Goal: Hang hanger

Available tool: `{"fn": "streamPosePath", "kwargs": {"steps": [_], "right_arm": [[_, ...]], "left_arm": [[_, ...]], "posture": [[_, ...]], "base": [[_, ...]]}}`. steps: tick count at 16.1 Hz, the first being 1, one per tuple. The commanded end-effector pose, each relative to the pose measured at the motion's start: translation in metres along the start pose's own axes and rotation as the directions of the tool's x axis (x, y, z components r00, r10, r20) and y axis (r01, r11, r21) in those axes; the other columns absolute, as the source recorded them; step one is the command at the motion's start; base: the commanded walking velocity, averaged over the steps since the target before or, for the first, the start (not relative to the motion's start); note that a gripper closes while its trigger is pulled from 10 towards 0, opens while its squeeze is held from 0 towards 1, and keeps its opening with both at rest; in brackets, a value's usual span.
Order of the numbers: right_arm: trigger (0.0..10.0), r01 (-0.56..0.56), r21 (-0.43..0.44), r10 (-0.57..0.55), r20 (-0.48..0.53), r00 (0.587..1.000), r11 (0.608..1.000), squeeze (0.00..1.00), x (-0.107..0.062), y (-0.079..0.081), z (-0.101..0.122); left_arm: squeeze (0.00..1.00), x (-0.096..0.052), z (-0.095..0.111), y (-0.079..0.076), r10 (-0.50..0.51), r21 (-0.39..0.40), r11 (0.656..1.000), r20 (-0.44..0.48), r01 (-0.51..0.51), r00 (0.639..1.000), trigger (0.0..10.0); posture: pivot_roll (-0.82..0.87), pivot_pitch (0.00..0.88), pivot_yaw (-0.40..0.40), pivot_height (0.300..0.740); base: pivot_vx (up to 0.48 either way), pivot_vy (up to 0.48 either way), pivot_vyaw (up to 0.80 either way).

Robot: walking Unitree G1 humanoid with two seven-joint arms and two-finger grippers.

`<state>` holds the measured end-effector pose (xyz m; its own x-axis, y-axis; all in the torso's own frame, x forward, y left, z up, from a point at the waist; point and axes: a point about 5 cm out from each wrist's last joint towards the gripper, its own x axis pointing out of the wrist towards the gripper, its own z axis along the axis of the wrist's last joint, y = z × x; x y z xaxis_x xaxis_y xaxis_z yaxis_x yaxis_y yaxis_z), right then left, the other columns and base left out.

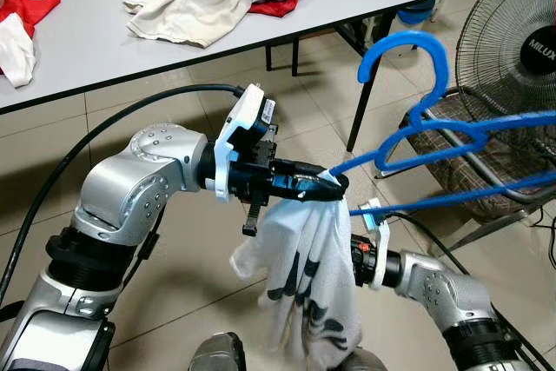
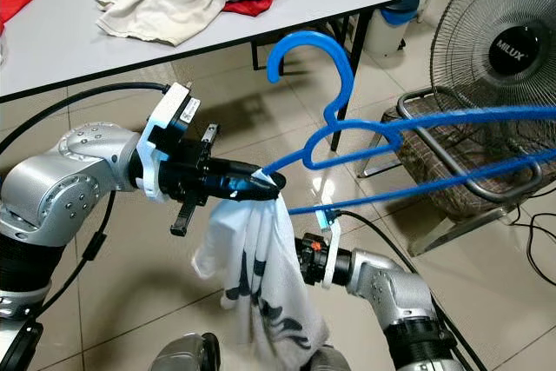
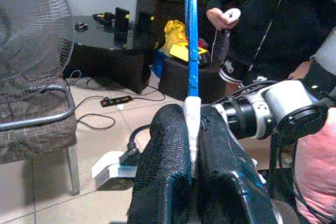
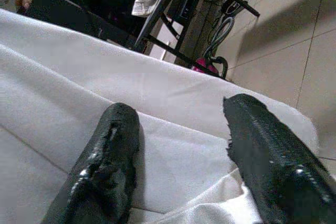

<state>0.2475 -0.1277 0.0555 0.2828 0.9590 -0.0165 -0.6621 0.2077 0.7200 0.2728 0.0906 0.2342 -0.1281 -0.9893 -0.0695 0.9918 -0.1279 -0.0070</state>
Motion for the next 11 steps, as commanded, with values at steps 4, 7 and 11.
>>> {"fn": "streamPosePath", "kwargs": {"steps": [4,7,11], "right_arm": [[0.0,0.012,0.030,-0.013,0.013,1.000,0.999,0.00,-0.008,0.003,-0.006],[0.0,0.032,0.041,-0.034,0.034,0.999,0.999,0.00,-0.012,0.003,-0.007],[0.0,0.055,0.053,-0.058,0.061,0.996,0.997,0.00,-0.016,0.002,-0.008]], "left_arm": [[0.00,-0.002,0.007,0.006,0.036,0.047,0.998,0.011,-0.037,0.999,0.0],[0.00,-0.004,0.009,0.009,0.053,0.051,0.997,0.016,-0.054,0.998,0.0],[0.00,-0.004,0.011,0.012,0.064,0.057,0.996,0.025,-0.065,0.998,0.0]], "posture": [[0.05,0.139,0.038,0.740],[0.04,0.138,0.041,0.740],[0.04,0.136,0.045,0.740]], "base": [[0.000,0.000,0.00],[0.000,0.000,0.00],[0.000,0.000,0.00]]}}
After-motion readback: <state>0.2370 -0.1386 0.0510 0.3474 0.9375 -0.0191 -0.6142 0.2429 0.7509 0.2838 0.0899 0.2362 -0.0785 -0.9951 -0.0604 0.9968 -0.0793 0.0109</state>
